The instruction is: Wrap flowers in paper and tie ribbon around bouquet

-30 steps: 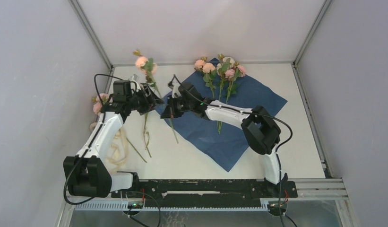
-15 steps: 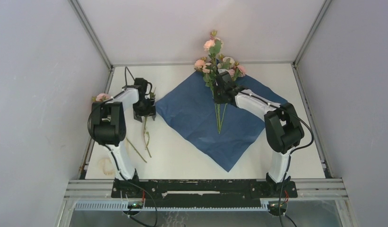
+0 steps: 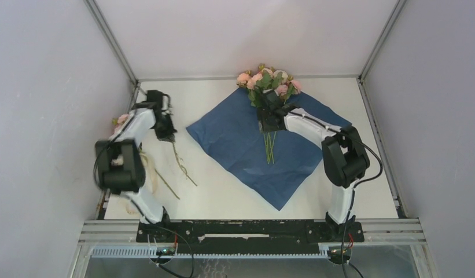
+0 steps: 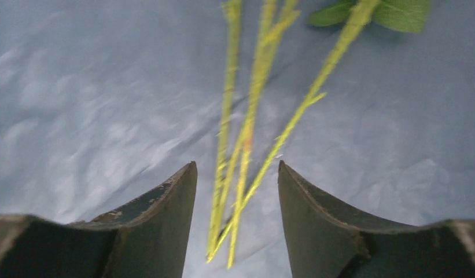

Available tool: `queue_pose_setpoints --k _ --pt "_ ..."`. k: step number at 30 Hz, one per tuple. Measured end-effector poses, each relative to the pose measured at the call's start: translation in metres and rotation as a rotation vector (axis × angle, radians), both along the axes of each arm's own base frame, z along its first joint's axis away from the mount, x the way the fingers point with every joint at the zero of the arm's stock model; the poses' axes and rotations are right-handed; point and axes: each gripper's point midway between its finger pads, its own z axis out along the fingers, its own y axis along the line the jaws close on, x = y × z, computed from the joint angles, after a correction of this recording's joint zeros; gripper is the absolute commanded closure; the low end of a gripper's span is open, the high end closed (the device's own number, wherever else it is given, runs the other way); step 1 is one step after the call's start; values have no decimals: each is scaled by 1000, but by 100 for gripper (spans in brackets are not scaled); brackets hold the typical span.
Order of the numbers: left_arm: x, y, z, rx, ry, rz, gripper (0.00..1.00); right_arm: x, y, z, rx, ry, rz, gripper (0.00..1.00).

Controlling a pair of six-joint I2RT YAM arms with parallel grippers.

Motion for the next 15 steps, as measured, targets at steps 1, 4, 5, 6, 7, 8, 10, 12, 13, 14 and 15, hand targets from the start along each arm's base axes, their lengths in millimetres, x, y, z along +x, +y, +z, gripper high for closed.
queue_pose_setpoints --k 1,4,5,6,7,8,10,12,13,14,15 --pt "0 5 16 -13 -53 44 98 -6 9 8 4 -9 34 34" --pt "7 21 103 -66 -356 177 98 -33 62 47 90 -77 204 25" --pt "9 19 124 -84 -431 183 98 -42 80 62 133 -103 256 21" --pt "12 12 159 -126 -550 177 98 -55 106 85 204 -142 331 18" --pt "11 2 182 -164 -628 158 98 -66 126 103 269 -171 387 16" --pt "10 -8 199 -197 -679 136 99 -78 150 125 348 -205 453 10" --pt "6 -38 225 -291 -755 66 99 -99 193 164 507 -255 564 1" --pt "2 -65 231 -381 -759 14 99 -110 223 193 625 -286 623 1" --pt "1 -77 227 -425 -739 -1 99 -110 234 204 659 -298 634 1" --pt "-2 -88 220 -464 -708 -12 99 -108 247 212 679 -310 642 1" --pt "-4 -97 211 -497 -671 -17 99 -105 261 217 691 -322 645 2"
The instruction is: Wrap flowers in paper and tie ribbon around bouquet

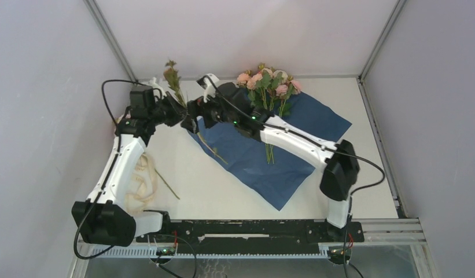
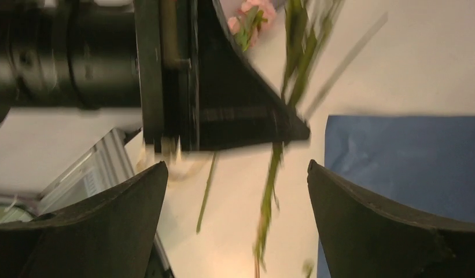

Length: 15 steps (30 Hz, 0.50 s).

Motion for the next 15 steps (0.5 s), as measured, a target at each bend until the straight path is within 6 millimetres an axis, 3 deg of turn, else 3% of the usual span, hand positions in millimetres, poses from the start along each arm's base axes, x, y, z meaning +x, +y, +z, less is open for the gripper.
queue_pose_setpoints --k 3,5,15 --pt "-6 -17 -17 -50 69 -42 99 10 25 -11 -25 11 -15 7" --pt "-7 -15 -23 -47 88 -33 100 12 32 -22 -47 28 -29 9" --pt "-11 -23 -29 -92 112 -51 100 9 22 -30 -82 23 -96 8"
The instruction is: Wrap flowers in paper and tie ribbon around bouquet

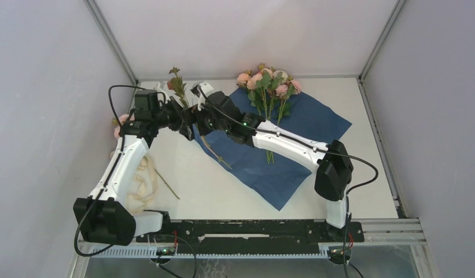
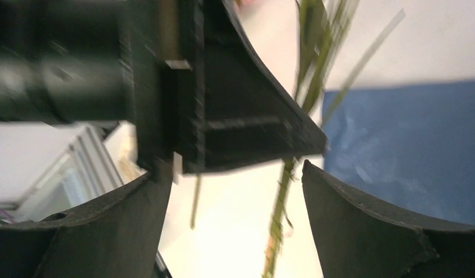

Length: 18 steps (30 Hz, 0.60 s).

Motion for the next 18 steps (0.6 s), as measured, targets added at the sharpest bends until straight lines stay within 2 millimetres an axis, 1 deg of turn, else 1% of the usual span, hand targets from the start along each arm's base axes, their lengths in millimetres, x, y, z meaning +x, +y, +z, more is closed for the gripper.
queue_pose_setpoints --k 2,4,6,7,9,10,13,16,17,18 --pt "-1 -3 0 -3 0 -11 100 -4 -10 -8 -23 8 -8 4" --pt "-3 -3 5 -1 -18 -17 100 -11 -32 -27 -77 34 -29 1" --pt "-4 -3 10 0 -38 -19 100 -21 -58 -46 -130 62 -49 0" --pt "-4 -3 11 -2 -43 -20 100 -26 -70 -52 -152 71 -58 0" --pt "-4 -4 12 -8 -47 -27 100 -31 -83 -53 -167 73 -66 0" --pt "-4 -6 13 -12 -47 -32 100 -31 -86 -50 -163 68 -68 0" --pt "-4 -8 15 -23 -53 -45 100 -28 -83 -39 -140 56 -65 0" --pt "-6 -11 16 -33 -55 -58 100 -20 -71 -34 -135 53 -63 2" --pt "-6 -12 17 -37 -55 -64 100 -15 -64 -33 -133 53 -62 6" --pt "-7 -13 17 -42 -55 -70 100 -10 -57 -35 -134 54 -62 15"
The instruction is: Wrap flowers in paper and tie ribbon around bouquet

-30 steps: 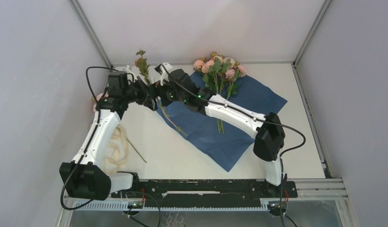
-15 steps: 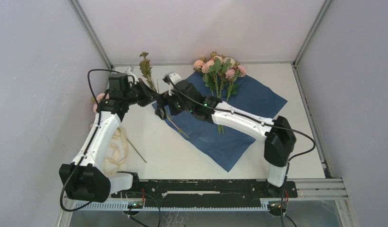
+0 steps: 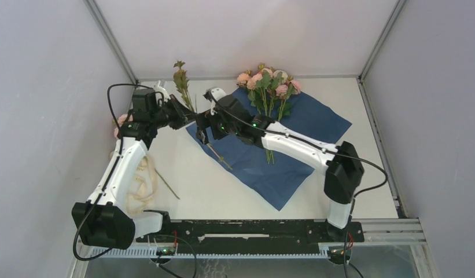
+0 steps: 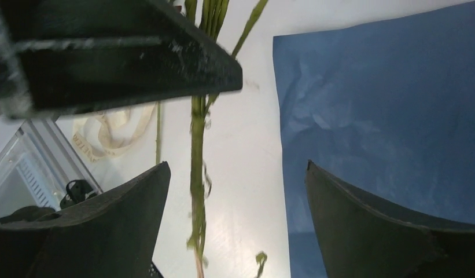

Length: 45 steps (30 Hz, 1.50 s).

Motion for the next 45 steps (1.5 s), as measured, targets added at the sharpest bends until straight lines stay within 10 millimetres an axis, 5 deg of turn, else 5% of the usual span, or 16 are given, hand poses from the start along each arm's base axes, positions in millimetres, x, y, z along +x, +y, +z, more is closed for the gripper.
queue_pose_setpoints --k 1,3,4,6,8,9,11,14,18,22,25,31,35,37,43,45 --pt "0 -1 0 -2 -1 -4 100 3 5 -3 -5 3 1 26" --pt "-1 -1 1 -5 -2 -9 100 8 15 -12 -22 17 15 82" --pt "-2 -2 2 -8 -3 -13 100 9 19 -19 -33 29 28 98" --pt "-1 -2 3 -5 -12 -15 82 6 28 -27 -31 64 57 100" --pt "-2 -2 0 3 -11 -19 37 3 29 -26 -35 70 63 100" --pt "-2 -2 0 7 -17 -26 25 3 28 -25 -37 70 58 100" --pt "0 0 -2 33 -31 -27 16 8 14 -28 -48 76 23 100" --pt "9 11 -17 95 -15 9 3 23 -36 -44 -76 123 -78 100" --pt "35 34 -72 158 122 88 0 62 -114 -67 -108 180 -263 100" --pt "47 49 -148 213 323 131 0 102 -174 -85 -137 219 -418 99" --pt "44 50 -189 231 439 124 0 121 -195 -107 -161 261 -468 75" --pt "37 45 -223 234 538 103 3 124 -217 -171 -287 388 -478 23" --pt "40 39 -223 229 520 95 14 115 -233 -176 -324 434 -494 13" --pt "41 36 -224 227 518 89 25 115 -244 -165 -315 419 -519 12" --pt "43 33 -233 219 532 87 91 125 -290 -122 -245 358 -627 15" --pt "42 32 -237 215 543 85 99 133 -310 -120 -229 354 -676 15"
